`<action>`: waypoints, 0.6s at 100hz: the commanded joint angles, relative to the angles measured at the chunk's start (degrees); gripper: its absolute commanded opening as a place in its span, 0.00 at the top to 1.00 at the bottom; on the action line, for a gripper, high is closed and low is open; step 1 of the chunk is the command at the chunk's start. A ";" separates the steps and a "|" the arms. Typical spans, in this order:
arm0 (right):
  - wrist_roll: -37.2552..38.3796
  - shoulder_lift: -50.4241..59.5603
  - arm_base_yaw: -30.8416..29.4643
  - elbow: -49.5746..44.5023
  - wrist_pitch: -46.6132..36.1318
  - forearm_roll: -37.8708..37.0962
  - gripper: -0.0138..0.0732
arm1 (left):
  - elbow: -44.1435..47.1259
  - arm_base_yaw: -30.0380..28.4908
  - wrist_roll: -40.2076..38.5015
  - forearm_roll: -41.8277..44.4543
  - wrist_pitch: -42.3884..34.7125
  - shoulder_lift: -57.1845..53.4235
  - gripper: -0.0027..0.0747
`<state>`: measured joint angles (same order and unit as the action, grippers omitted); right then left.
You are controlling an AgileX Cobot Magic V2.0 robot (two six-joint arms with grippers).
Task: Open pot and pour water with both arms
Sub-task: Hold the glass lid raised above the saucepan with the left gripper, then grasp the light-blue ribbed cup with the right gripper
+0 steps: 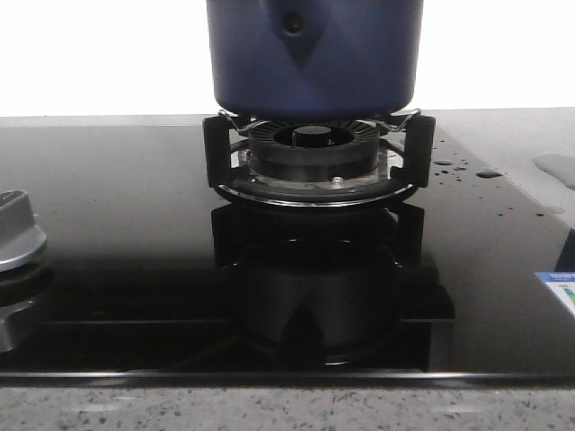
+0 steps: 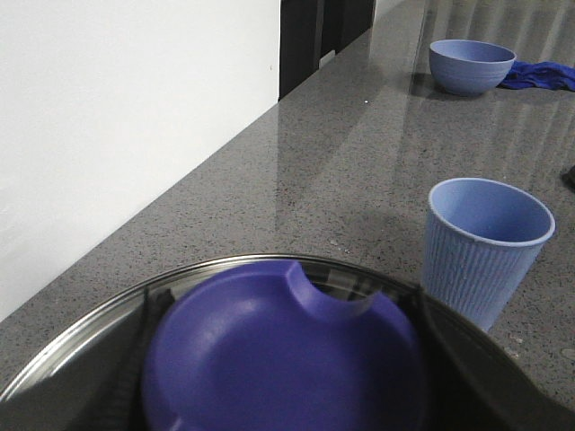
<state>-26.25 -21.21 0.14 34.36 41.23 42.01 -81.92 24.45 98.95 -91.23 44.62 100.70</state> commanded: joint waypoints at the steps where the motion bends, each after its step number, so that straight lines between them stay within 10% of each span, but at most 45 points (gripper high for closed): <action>1: -0.60 -1.03 0.05 1.94 -3.86 1.66 0.17 | -1.86 0.25 0.20 -4.20 1.12 -2.76 0.66; 33: -0.60 -1.03 0.05 1.94 -20.69 -2.47 0.17 | -3.94 -0.59 0.08 -5.25 1.34 -8.61 0.66; 60: -0.38 -2.39 -1.35 0.78 -28.40 -22.49 0.17 | -3.94 -3.50 -6.37 -4.91 1.84 -16.12 0.66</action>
<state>-26.25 -21.74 -0.06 34.36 18.99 23.84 -83.29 22.08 95.72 -91.53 44.93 89.25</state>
